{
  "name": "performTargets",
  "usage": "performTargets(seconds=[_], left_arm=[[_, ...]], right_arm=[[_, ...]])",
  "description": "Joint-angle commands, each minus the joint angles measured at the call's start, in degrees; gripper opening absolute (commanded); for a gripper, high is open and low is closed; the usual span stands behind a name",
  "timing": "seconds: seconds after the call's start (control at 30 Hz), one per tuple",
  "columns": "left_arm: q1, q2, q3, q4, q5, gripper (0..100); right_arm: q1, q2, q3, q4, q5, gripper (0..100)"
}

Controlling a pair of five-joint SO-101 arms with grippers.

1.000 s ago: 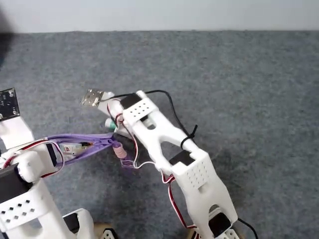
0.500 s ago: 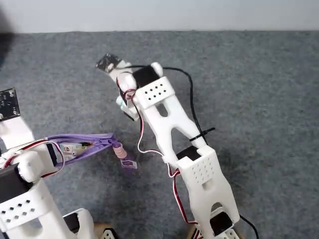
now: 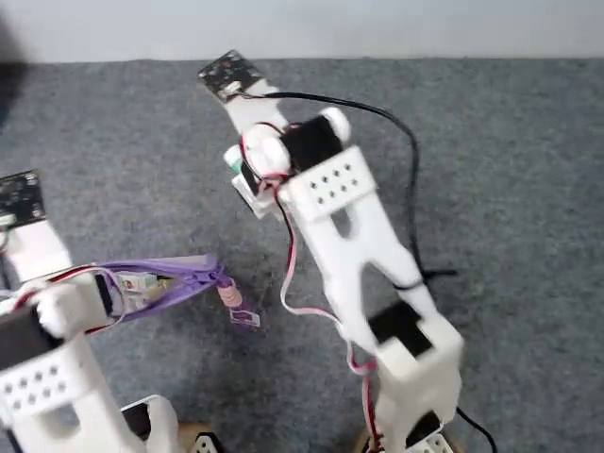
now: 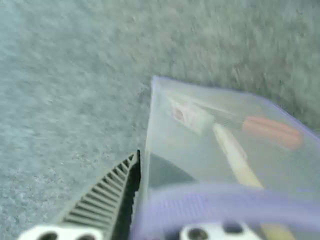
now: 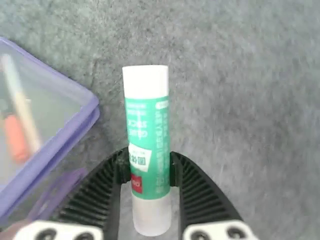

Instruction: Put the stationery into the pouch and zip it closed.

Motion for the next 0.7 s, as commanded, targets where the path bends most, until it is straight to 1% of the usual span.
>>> performTargets(seconds=[0.0,0.13,0.23,0.33,0.43,0.5,0.6,0.67], left_arm=[[3.34,6.51,-1.80,0.97,-0.44,1],[6.15,11.25,-6.02,0.97,-0.26,1],[7.21,13.27,-8.13,0.97,-0.26,1],[7.21,13.71,-9.54,0.97,-0.26,1],[7.30,13.89,-11.38,0.97,-0.26,1],[7.30,14.15,-12.18,0.97,-0.26,1],[7.38,14.15,-12.18,0.97,-0.26,1],[7.38,14.15,-12.00,0.97,-0.26,1]], right_arm=[[-1.19,-15.52,9.76,2.15,-6.59,0.8],[-4.44,-27.91,18.11,-0.66,-11.60,0.8],[-7.69,-35.82,22.95,-6.64,-13.89,0.8],[-11.03,-42.24,29.19,-15.08,-15.56,0.8],[-13.32,-48.48,38.24,-25.45,-15.65,0.8],[-14.64,-53.05,45.45,-34.15,-15.65,0.8],[-17.45,-60.26,58.29,-49.98,-14.77,0.8],[-19.12,-64.48,67.43,-60.79,-12.04,0.8]])
